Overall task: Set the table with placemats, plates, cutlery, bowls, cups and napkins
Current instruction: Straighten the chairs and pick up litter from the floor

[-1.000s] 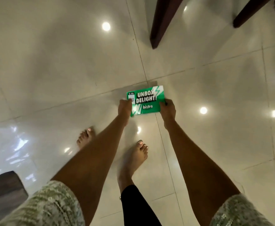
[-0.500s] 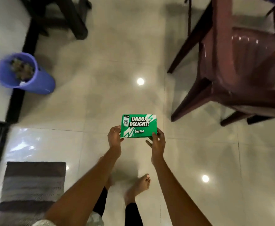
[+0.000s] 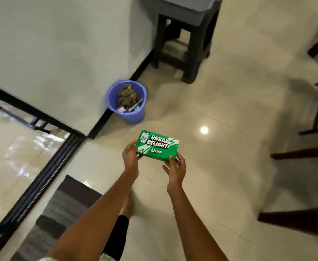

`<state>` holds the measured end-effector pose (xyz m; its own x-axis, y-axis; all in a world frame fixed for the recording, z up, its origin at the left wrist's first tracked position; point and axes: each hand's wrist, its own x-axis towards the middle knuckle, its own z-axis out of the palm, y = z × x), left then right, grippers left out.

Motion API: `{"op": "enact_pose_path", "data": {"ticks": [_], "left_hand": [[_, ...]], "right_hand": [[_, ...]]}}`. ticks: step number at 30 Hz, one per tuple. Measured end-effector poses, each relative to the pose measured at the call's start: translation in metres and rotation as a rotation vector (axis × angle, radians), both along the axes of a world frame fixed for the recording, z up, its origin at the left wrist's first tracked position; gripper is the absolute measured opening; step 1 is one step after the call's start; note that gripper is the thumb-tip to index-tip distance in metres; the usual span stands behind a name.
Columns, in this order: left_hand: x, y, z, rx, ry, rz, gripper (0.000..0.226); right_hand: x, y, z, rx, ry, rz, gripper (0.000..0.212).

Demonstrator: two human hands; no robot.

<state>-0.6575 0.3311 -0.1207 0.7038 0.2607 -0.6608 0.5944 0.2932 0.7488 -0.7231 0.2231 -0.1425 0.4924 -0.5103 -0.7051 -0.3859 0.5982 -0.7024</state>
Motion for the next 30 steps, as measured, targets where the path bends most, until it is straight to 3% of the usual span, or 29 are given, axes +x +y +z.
{"op": "enact_pose_path", "data": {"ticks": [7, 11, 14, 17, 20, 23, 26, 30], "left_hand": [[0.141, 0.084, -0.040, 0.031, 0.035, -0.051, 0.029], [0.195, 0.103, -0.064, 0.027, 0.175, -0.044, 0.029], [0.231, 0.106, -0.082, -0.030, 0.249, -0.135, 0.010], [0.261, 0.106, -0.102, -0.054, 0.263, -0.222, 0.024], [0.302, 0.104, -0.128, -0.025, 0.241, -0.218, 0.014], [0.333, 0.113, -0.158, 0.066, 0.161, -0.222, 0.018], [0.343, 0.116, -0.184, 0.123, 0.221, -0.126, 0.025], [0.356, 0.099, -0.205, 0.080, 0.241, -0.160, 0.034]], "right_hand": [[0.155, 0.067, -0.039, -0.075, 0.080, 0.089, 0.030], [0.234, 0.081, -0.055, -0.242, 0.040, 0.188, 0.030], [0.300, 0.078, -0.077, -0.459, 0.013, 0.281, 0.034], [0.353, 0.071, -0.091, -0.683, -0.040, 0.535, 0.039], [0.405, 0.064, -0.116, -0.823, -0.123, 0.844, 0.040], [0.441, 0.061, -0.148, -0.947, -0.245, 1.248, 0.041], [0.457, 0.063, -0.180, -0.997, -0.252, 1.667, 0.045], [0.465, 0.067, -0.203, -1.044, -0.230, 1.835, 0.042]]}}
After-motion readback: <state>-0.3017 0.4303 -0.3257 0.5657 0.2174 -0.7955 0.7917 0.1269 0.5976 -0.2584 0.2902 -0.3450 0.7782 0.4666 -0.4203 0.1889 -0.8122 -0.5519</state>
